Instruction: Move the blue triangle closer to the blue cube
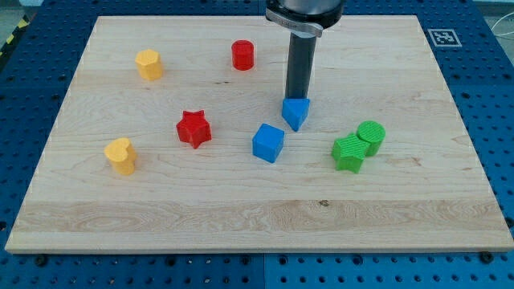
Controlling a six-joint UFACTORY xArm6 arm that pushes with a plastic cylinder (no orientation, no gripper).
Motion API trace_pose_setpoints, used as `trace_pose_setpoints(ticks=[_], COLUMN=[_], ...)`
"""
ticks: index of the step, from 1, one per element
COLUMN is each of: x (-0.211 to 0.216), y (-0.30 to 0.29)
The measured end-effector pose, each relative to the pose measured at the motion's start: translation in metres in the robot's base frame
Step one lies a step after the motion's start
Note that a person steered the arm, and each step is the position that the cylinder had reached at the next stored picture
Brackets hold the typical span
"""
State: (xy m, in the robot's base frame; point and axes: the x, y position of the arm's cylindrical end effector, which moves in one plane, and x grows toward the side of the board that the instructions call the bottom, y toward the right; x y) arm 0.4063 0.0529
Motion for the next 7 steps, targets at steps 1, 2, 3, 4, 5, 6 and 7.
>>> trace_pose_setpoints(ticks=[1,2,3,4,5,6,7], x=[0.009,0.018,0.023,0.028,0.032,0.038,0.045], y=[-0.002,-0.005,-0.008,-0.01,-0.012,-0.014,-0.016])
